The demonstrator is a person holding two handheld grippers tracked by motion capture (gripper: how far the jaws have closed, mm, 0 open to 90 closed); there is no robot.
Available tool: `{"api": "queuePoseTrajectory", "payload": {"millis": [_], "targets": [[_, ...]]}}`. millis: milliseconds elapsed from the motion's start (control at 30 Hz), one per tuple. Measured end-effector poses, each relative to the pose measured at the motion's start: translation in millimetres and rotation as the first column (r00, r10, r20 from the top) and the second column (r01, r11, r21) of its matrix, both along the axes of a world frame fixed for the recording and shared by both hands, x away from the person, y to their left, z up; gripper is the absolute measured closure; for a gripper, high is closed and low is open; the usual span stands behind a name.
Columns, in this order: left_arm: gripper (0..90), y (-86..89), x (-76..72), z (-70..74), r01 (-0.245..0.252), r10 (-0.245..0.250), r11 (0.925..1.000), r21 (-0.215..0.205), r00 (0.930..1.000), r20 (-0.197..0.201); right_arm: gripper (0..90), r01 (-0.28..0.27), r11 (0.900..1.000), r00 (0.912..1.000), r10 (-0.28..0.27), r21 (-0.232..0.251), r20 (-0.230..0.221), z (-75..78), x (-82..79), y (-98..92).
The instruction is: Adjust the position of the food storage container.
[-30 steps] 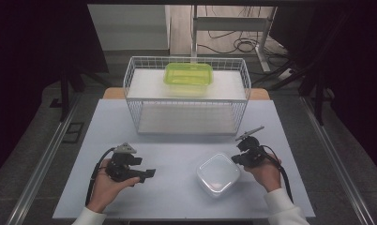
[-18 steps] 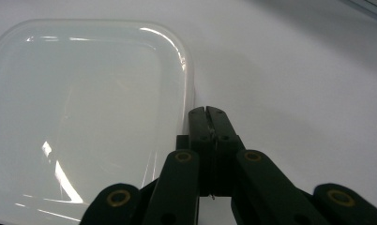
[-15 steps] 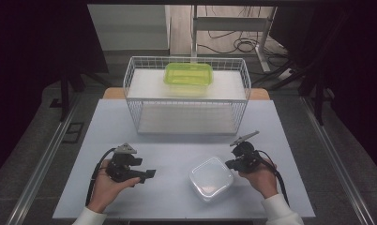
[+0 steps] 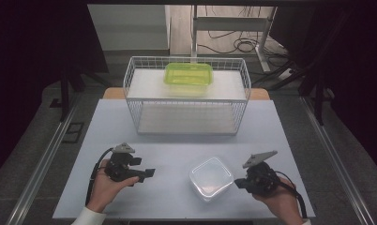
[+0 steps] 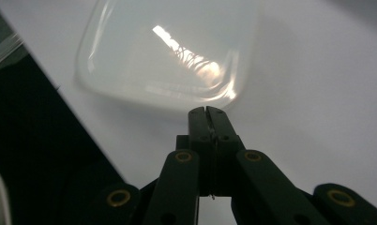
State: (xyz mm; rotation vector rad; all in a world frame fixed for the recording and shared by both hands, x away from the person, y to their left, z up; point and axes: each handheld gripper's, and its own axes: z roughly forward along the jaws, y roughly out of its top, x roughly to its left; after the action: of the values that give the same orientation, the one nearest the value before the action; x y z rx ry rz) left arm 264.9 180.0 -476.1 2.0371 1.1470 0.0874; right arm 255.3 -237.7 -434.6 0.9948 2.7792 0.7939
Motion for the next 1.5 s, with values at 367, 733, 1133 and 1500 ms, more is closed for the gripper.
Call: {"api": "queuePoseTrajectory", "payload": {"millis": [367,733,1133,1500], "targets": [[24.3,0.3,1.4,-0.5,-0.003,0.003,1.0,-0.002,1.0,-0.001,89.2,-0.134,0.99,0.9899,0.131,-0.054,-0.055,-37.4,-15.5,35.9],[24.3,2.5,1.6,-0.9,-0.008,0.008,1.0,-0.003,1.0,-0.001,89.2,-0.152,0.987,0.9879,0.151,-0.053,-0.038,-41.8,-9.1,62.0],[24.2,1.4,1.7,-2.5,-0.002,0.002,1.0,0.001,1.0,-0.003,89.2,-0.094,0.996,0.9956,0.094,-0.001,0.001,-55.5,1.5,90.0],[24.2,2.9,1.5,-2.5,-0.007,0.007,1.0,-0.002,1.0,-0.003,89.2,-0.092,0.993,0.9947,0.088,0.072,0.053,-30.2,-9.2,75.8]]}}
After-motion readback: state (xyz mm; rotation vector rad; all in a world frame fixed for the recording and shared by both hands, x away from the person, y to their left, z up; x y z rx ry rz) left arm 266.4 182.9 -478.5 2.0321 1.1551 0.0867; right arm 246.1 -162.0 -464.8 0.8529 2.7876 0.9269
